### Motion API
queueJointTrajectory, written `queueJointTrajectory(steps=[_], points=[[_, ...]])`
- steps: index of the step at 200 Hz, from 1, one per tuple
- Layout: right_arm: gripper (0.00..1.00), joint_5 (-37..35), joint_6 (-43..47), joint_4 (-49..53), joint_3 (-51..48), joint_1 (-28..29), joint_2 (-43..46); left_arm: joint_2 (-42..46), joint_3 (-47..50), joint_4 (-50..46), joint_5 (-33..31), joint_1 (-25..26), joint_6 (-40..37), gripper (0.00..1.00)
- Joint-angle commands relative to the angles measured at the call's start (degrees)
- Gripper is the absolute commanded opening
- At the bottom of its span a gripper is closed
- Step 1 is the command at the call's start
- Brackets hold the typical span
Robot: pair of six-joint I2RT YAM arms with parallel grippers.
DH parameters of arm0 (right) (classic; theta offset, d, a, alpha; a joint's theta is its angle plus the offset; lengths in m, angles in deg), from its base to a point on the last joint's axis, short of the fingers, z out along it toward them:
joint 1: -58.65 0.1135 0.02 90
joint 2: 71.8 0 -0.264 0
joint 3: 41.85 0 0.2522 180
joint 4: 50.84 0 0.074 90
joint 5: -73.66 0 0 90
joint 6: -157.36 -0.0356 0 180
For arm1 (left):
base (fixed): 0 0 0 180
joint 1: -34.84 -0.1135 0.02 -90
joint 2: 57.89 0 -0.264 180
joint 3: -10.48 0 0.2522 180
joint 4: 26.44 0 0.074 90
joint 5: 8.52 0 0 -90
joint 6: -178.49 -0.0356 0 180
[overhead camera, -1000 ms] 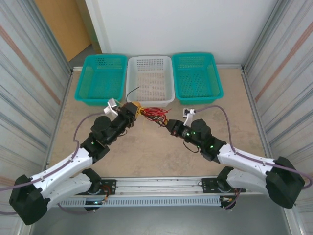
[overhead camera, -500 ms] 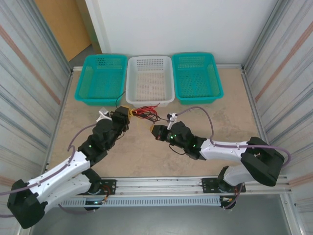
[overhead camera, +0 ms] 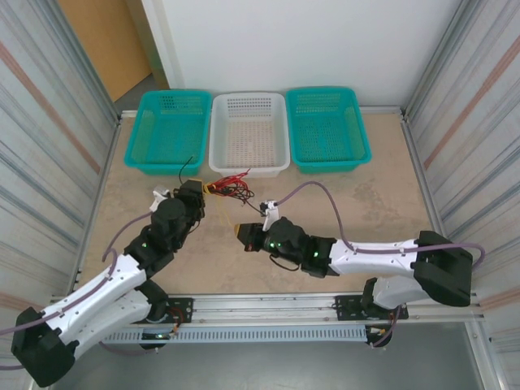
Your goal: Untangle the cables
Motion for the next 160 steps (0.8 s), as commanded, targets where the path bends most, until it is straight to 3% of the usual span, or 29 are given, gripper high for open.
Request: queueJointTrajectory(steps=[1,31,67,96,134,160], points=[[0.00,-1.7,3.2,8.1,0.7,1.9,1.5,0.7,-0.1,6.1,-5.9,-1.4,1.7,0.00],[0.00,-4.4,4.0,12.2,0.6,1.2,4.4,1.7,0.2,6.1,-4.4,-1.5,2.0,0.00],[0.00,-5.0,6.3,14.2,0.4,0.9,8.6,5.4,-1.1,-5.6,-8.0,-1.8,4.0,0.00],[0.00,-6.1,7.4,16.4,1.7,4.2,8.9,5.4,-3.9,-20.1,-7.3,-3.3,11.7,0.00],[0.00,-7.4,8.1,16.9,2.8,7.0,9.2,4.3,-4.8,-28.5,-5.7,-3.3,18.3,0.00],[0.00,-6.9,9.9,17.9,5.7,8.1,8.1,2.7,-4.2,-29.2,-4.5,-3.3,19.3,0.00]])
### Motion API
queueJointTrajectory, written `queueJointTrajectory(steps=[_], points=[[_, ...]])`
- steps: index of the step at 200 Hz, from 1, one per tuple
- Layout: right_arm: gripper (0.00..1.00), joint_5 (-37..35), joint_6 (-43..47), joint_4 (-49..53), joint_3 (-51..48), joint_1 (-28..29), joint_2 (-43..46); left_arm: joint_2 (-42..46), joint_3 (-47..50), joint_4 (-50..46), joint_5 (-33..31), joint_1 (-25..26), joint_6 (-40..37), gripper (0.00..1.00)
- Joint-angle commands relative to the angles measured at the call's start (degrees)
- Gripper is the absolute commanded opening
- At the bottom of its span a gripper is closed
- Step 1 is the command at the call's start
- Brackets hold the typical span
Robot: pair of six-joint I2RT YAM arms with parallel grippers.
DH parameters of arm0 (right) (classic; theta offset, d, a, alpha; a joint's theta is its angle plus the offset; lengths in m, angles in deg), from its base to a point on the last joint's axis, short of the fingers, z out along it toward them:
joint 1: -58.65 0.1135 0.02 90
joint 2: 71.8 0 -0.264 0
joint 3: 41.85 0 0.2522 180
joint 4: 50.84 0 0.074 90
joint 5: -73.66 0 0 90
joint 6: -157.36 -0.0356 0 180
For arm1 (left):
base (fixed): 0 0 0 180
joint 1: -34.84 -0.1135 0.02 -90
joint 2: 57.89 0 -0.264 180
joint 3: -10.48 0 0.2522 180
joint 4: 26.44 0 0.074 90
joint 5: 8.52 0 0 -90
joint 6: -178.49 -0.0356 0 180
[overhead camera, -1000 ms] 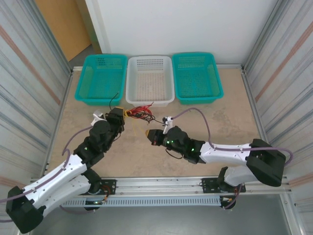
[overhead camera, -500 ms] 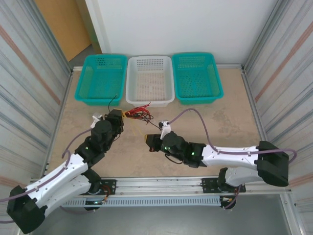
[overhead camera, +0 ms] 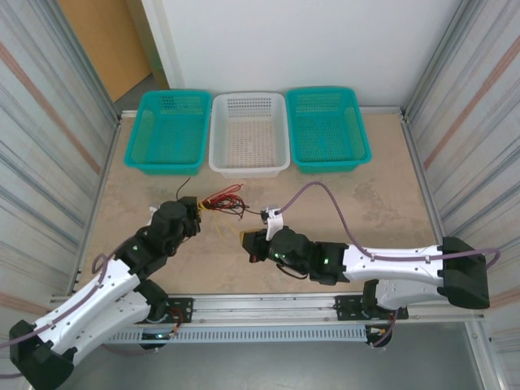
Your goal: Untangle the cables
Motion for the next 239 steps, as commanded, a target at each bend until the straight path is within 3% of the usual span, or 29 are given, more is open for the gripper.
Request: queueJointTrajectory(steps=[1,33,70,123,136,162,165,184,194,200,212,239], points=[[0.00,0.2,3.1,4.8,3.7,2.1,0.3,-1.3,-1.3,-5.0,-8.2,-2.4,3.8,0.00],[0.00,0.3,4.1,6.1,5.3,2.2,-0.5,-2.7,0.5,-5.8,-6.3,-2.5,7.4,0.00],[0.00,-1.7,4.0,9.1,5.1,2.1,1.6,-4.9,7.5,7.9,-0.7,-4.1,8.5,0.00],[0.00,-3.4,4.5,14.8,7.4,0.7,4.7,-4.6,7.5,6.8,1.1,-4.1,7.7,0.00],[0.00,-3.7,5.1,16.1,9.1,0.7,4.1,-5.2,9.8,11.4,2.2,-4.1,8.3,0.00],[0.00,-4.6,5.7,17.8,11.2,0.7,3.7,-9.8,16.8,31.6,3.1,-4.1,10.3,0.00],[0.02,-4.7,5.7,17.9,11.3,0.7,3.8,-10.3,17.4,33.5,3.2,-4.1,10.3,0.00],[0.43,-6.0,5.6,19.1,11.6,0.7,4.8,-12.2,18.1,39.5,3.5,-4.1,9.5,0.00],[0.56,-7.1,5.6,19.8,11.5,0.7,5.9,-12.1,17.7,40.3,3.3,-4.1,8.6,0.00],[0.71,-8.1,5.5,20.4,11.3,0.8,7.1,-12.0,17.3,40.3,3.3,-4.1,8.4,0.00],[0.80,-10.8,6.0,20.2,9.7,1.5,10.3,-11.9,16.8,40.6,3.2,-4.1,8.1,0.00],[0.81,-13.3,4.7,18.7,3.5,0.2,19.2,-12.8,16.0,45.3,4.0,-4.1,7.1,0.00]])
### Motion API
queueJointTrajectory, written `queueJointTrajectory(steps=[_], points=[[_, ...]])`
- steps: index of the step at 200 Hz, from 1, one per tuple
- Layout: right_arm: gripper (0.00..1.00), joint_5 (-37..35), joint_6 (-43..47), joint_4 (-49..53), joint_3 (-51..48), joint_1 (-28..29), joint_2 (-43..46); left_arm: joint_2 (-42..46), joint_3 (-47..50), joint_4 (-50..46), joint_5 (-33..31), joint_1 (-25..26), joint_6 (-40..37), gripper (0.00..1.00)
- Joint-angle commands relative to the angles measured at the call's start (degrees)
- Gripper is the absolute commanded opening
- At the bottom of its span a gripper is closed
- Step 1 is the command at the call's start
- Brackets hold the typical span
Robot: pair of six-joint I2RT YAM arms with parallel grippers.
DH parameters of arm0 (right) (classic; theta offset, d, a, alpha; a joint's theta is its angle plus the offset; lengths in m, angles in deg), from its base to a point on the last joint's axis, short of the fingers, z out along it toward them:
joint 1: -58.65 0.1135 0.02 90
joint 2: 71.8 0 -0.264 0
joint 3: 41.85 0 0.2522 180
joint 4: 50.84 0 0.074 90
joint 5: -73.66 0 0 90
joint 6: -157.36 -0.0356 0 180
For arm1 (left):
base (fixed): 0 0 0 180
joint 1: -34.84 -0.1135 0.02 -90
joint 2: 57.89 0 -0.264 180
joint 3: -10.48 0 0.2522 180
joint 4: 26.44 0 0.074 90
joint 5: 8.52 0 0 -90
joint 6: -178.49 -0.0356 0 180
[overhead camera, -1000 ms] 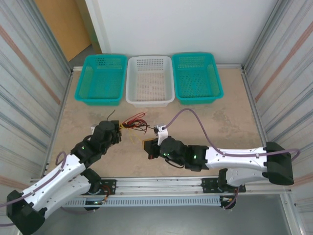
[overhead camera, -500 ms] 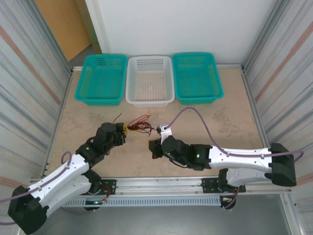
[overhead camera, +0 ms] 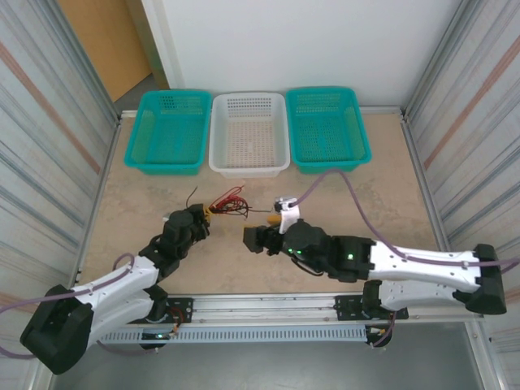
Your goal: Untangle the cables
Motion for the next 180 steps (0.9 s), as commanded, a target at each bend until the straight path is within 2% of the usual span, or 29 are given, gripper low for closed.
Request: queueJointTrajectory(steps=[1,30,47,82,104,149,180], points=[[0.80,-4.7,-0.6,0.2,-4.4,-1.0,7.7,-0.1,-2.1,8.9,-1.5,0.0,1.6,0.00],[0.60,1.8,-6.1,-0.5,-12.2,-7.7,16.8,-2.3,-2.7,17.2,-0.7,0.1,-0.1,0.00],[0.53,6.3,-8.9,-2.8,-16.9,-11.7,21.2,-3.9,-3.6,23.4,0.2,0.1,-1.6,0.00],[0.49,17.1,-15.9,-13.9,-26.4,-20.1,24.8,-8.3,-6.8,36.1,2.0,0.7,-4.9,0.00],[0.49,25.1,-16.3,-20.9,-26.4,-24.0,19.5,-11.0,-9.4,42.4,3.6,1.5,-7.0,0.00],[0.42,34.4,-12.8,-32.4,-18.1,-24.0,4.1,-16.2,-13.0,52.7,6.2,3.4,-10.3,0.00],[0.38,39.4,-12.4,-41.5,-14.6,-24.0,-3.7,-17.9,-14.6,55.9,7.2,4.2,-10.9,0.00]])
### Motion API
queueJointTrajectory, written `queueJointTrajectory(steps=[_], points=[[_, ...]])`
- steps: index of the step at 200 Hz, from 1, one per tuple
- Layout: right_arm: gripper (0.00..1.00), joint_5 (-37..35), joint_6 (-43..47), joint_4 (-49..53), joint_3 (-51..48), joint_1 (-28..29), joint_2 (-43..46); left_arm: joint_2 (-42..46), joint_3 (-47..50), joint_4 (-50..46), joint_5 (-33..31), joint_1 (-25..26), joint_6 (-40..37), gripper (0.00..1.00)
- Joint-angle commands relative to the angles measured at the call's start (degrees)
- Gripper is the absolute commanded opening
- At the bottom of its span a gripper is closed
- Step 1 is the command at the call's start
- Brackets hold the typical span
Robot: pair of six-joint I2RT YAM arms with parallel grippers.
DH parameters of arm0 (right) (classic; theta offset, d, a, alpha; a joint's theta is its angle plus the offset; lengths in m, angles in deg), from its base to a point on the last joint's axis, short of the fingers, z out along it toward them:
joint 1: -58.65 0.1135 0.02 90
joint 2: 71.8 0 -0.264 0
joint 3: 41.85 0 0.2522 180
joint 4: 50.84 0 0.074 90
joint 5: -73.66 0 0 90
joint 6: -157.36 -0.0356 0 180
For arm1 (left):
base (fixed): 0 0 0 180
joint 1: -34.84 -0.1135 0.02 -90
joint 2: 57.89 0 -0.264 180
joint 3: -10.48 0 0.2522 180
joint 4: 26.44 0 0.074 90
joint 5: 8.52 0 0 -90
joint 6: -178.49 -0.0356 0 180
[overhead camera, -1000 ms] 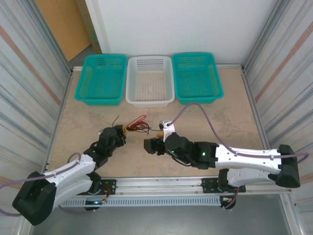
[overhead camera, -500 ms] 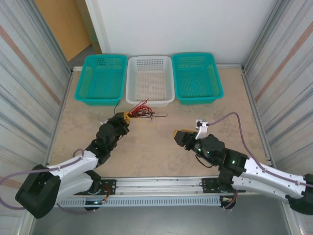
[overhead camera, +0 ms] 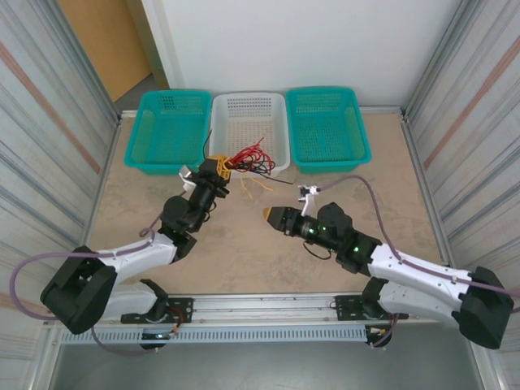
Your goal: Untangle the cables
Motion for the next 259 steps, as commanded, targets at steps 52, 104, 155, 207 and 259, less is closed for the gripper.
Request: queueJointTrajectory(steps=[52,104,155,207,259], points=[[0.33,6.1,1.2,-20.1,3.0,-0.1,-8.8,-0.2,-3.1,8.1,1.7,2.0,-2.5,0.00],[0.25,4.8,1.5,-22.2,3.6,-0.6,-9.9,0.2,-2.3,8.3,1.4,2.4,-2.3,0.00],[0.05,4.7,1.4,-22.5,3.9,-1.6,-10.9,0.8,-1.6,8.0,1.3,2.5,-1.8,0.00],[0.00,-0.8,-0.9,-16.1,-0.8,-7.2,-7.5,2.9,-0.7,6.3,2.3,2.5,-1.9,0.00],[0.00,-0.5,2.5,0.1,-3.2,-16.9,3.4,11.7,2.0,-2.9,8.9,1.1,-6.2,0.00]])
